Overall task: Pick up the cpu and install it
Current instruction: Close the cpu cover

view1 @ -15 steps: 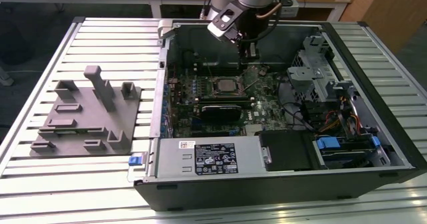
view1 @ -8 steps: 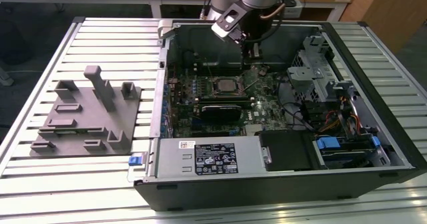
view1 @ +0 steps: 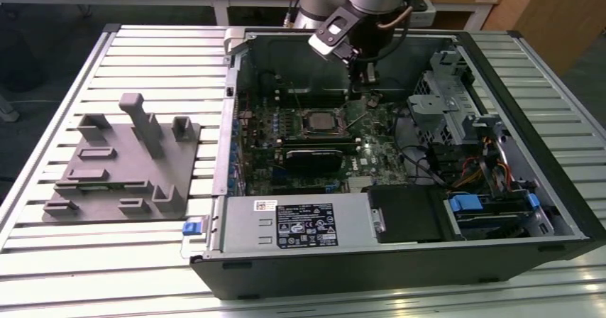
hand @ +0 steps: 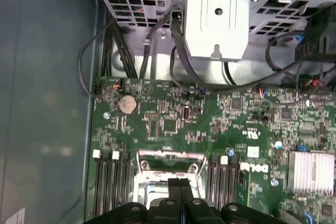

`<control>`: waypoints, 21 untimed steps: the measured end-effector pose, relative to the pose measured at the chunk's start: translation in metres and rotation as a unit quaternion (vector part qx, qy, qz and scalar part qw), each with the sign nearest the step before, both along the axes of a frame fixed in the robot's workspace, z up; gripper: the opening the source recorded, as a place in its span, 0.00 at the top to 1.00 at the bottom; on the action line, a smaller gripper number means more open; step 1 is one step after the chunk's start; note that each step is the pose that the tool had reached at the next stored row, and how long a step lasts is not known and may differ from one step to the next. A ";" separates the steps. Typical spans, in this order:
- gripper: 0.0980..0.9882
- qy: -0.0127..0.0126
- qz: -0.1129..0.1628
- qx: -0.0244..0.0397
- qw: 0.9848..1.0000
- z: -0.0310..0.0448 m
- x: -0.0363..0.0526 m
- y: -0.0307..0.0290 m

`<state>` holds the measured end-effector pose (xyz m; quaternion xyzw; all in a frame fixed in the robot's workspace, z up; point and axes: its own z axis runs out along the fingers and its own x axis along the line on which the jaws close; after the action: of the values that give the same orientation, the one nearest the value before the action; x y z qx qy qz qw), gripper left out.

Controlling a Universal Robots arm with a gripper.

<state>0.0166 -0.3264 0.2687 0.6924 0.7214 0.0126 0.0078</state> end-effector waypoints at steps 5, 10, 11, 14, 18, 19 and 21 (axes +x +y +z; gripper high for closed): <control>0.99 0.000 0.000 0.000 1.000 -0.0013 0.0077 0.0013; 0.99 0.000 0.000 -0.001 1.000 -0.0023 0.0142 0.0024; 0.99 0.000 -0.001 -0.001 1.000 -0.0025 0.0153 0.0026; 0.99 0.000 -0.001 -0.001 1.000 -0.0031 0.0185 0.0033; 0.99 0.000 -0.003 -0.001 1.000 -0.0040 0.0231 0.0050; 0.99 0.000 -0.004 -0.002 1.000 -0.0042 0.0242 0.0054; 0.99 0.000 -0.005 -0.002 1.000 -0.0046 0.0262 0.0063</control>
<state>0.0427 -0.3200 0.2641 0.6961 0.7178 0.0111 0.0087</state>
